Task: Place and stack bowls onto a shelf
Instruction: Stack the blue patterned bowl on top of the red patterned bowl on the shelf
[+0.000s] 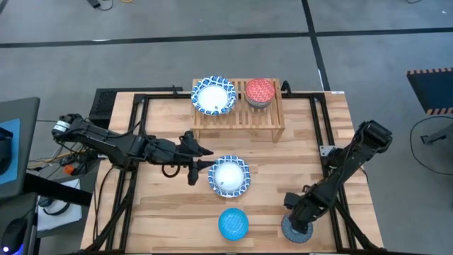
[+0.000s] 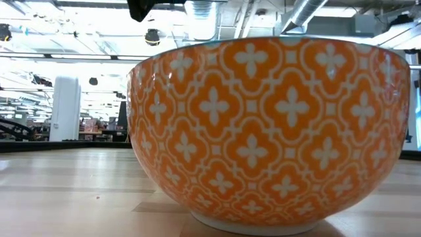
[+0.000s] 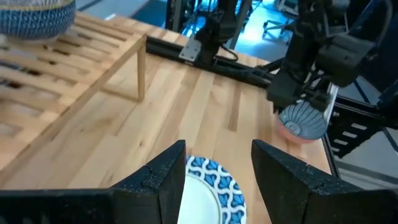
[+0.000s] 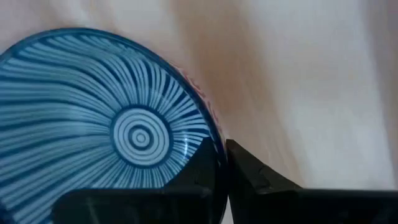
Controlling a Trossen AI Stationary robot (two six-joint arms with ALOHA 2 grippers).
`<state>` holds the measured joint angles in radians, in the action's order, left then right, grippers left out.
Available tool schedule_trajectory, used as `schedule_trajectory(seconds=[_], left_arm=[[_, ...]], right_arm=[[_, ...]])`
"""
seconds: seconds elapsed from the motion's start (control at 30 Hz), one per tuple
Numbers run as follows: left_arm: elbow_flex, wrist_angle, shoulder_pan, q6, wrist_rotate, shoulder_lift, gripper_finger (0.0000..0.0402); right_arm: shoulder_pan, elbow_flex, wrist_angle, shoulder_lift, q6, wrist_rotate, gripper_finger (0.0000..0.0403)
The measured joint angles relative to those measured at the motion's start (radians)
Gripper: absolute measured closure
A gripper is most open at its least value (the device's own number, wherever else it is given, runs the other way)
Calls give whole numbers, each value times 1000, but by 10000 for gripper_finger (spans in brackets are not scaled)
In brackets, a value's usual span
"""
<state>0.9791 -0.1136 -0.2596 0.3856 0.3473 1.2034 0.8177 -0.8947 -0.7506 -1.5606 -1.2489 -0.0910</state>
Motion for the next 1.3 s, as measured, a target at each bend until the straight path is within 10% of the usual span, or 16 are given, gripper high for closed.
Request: schedule_trajectory(seconds=[0.47, 0.93, 1.3], left_arm=[[0, -20, -18, 21, -1, 0, 235], [0, -112, -18, 45, 11, 0, 235], [36, -95, 121, -132, 259, 0, 235]], right_arm=[[-252, -168, -226, 285, -64, 180, 365], [-821, -588, -352, 243, 468, 276, 365], [-1091, -991, -423, 66, 902, 207, 364]])
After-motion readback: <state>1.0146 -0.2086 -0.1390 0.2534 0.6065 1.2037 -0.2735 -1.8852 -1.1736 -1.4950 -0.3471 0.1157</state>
